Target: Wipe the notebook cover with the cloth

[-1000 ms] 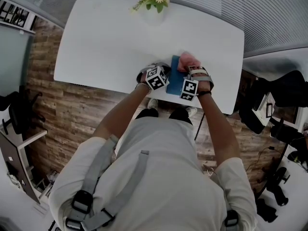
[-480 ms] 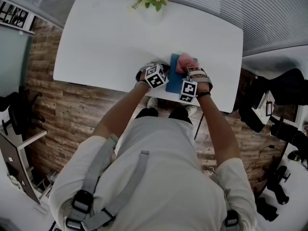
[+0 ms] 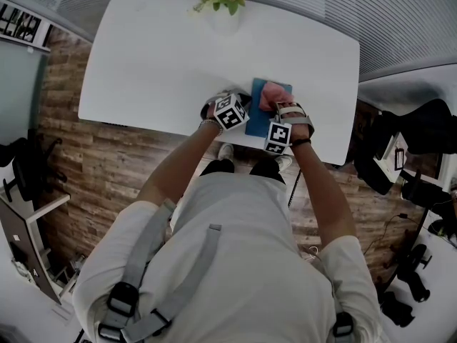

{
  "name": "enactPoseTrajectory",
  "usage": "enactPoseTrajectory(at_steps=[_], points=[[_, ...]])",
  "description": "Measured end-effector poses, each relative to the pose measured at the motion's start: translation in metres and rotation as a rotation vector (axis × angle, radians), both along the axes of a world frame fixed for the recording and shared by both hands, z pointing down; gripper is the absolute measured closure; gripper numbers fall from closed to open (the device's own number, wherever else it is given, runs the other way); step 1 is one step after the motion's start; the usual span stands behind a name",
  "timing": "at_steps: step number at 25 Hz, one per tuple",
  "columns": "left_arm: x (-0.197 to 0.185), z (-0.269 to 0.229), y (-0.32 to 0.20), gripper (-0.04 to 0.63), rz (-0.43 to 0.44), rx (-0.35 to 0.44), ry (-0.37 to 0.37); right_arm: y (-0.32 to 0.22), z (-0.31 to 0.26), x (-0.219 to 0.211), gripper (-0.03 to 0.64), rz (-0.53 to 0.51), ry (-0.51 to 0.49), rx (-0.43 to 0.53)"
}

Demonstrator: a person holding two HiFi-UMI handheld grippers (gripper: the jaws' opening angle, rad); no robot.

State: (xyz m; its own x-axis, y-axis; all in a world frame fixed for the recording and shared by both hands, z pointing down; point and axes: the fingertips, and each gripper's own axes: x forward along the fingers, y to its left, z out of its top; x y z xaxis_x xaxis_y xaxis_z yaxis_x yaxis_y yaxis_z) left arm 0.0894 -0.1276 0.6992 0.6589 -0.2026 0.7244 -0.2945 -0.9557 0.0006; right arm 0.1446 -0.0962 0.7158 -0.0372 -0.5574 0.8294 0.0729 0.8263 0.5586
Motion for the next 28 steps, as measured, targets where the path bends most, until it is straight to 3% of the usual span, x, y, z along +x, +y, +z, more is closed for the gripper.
enactPoseTrajectory(at_steps=[28], points=[[0.000,0.000,0.001,0.597,-0.001,0.001,0.002,0.029,0.000,-0.007,0.615,-0.005,-0.038,-0.041]])
